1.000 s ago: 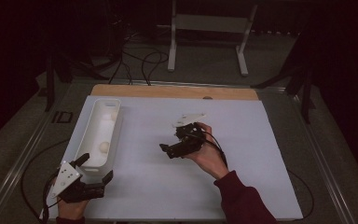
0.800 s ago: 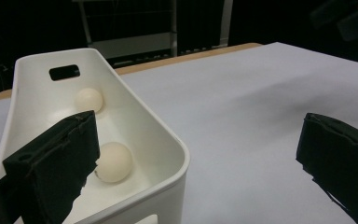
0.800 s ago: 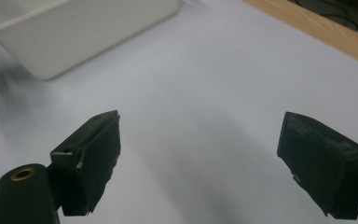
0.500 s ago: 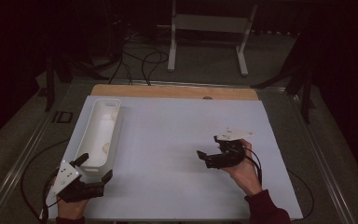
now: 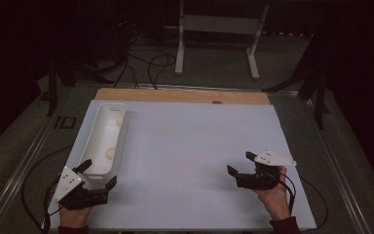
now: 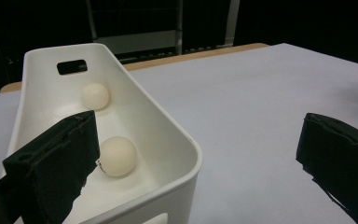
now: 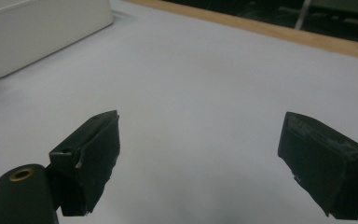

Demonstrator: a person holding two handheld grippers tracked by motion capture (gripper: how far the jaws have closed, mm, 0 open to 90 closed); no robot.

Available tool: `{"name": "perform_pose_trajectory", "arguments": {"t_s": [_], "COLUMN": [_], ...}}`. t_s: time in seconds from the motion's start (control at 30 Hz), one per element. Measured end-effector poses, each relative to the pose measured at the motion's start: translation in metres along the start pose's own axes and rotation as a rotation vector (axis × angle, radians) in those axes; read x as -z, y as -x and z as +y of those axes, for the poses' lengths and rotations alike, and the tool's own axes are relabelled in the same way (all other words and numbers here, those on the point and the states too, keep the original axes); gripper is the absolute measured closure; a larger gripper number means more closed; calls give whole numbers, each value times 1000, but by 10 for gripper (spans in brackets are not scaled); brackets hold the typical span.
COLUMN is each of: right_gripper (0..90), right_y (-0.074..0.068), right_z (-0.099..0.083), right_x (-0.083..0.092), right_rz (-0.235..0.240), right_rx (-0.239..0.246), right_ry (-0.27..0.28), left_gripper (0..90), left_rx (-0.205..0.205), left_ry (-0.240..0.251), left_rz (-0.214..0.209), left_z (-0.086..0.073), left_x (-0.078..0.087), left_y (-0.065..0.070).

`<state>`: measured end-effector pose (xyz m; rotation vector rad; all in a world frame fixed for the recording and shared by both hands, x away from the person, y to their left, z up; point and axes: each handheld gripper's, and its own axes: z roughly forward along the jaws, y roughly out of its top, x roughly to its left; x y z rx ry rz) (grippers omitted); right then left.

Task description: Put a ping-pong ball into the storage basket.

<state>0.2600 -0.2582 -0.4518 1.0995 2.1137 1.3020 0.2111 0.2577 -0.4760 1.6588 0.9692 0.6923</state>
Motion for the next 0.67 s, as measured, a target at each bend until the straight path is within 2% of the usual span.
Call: {"name": "perform_pose_trajectory", "arguments": {"t_s": [0.3,0.47,0.67], "right_gripper": [118,117,112], "right_y": [1,2,3], "right_z": [-23,-29,-34], "right_x": [13,21,23], "right_rz": [-32,-50,-53], "right_rx": [11,20,14], "right_ry": [127,162,172], "left_gripper": [0,0,0], "left_rx": [17,21,16], "left_ry": [6,5,-4], "left_rz": [6,5,9], "left_z": [2,3,3], "left_x": [-3,-4,-6], "left_y": [-2,-2,-1]}}
